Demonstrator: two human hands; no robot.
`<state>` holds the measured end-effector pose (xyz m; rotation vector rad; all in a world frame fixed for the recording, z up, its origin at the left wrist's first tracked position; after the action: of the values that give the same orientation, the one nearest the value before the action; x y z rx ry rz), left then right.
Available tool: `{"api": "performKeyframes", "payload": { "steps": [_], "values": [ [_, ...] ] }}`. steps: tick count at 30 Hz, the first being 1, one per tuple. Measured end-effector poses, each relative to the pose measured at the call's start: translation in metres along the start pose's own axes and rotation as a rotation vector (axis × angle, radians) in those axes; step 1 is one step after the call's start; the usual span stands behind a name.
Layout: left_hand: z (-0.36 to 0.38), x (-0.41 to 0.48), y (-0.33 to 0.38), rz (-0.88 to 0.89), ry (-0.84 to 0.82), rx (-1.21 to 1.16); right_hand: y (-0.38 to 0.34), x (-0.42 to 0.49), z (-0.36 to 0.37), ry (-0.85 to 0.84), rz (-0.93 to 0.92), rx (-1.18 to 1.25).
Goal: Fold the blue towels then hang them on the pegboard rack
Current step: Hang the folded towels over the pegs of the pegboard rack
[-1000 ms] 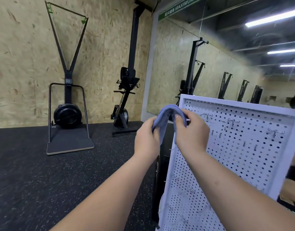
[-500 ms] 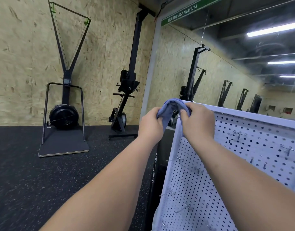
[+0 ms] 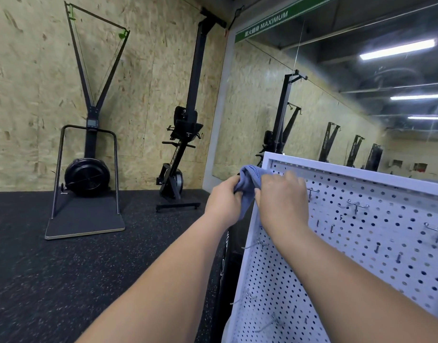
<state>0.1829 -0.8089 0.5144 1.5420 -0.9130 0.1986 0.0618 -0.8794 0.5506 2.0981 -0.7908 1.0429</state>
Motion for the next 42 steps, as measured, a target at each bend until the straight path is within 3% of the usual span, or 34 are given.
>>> {"api": "performKeyframes", "payload": {
  "steps": [10, 16, 23, 28, 38, 42],
  "values": [
    [0.006, -0.004, -0.006, 0.030, 0.001, -0.037, -0.008, -0.017, 0.014, 0.101, 0.081, 0.091],
    [-0.001, -0.003, -0.005, 0.055, 0.001, -0.018, -0.020, -0.025, 0.016, 0.109, 0.222, 0.154],
    [-0.001, -0.006, -0.007, 0.066, -0.040, -0.021, -0.025, -0.038, 0.021, -0.106, 0.598, 0.597],
    [0.000, -0.002, -0.004, 0.070, 0.015, -0.047, -0.023, -0.029, 0.025, -0.117, 0.689, 0.735],
    [0.018, -0.015, -0.027, 0.011, -0.106, 0.046, -0.018, -0.041, 0.035, -0.101, 0.569, 0.737],
    [0.015, -0.040, -0.035, -0.014, -0.160, 0.125, -0.017, -0.053, 0.031, -0.180, 0.515, 0.750]
  ]
}}
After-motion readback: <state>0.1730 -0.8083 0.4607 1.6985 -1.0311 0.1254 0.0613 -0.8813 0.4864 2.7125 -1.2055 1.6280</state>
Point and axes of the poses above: each hand's wrist, its own x-axis towards the middle knuckle, its own z-axis out of the palm, y = z × x, the point moved 2 cm from there along x, towards the middle knuckle, and after that the axes turned 9 degrees about -x, right-handed, at the moved point
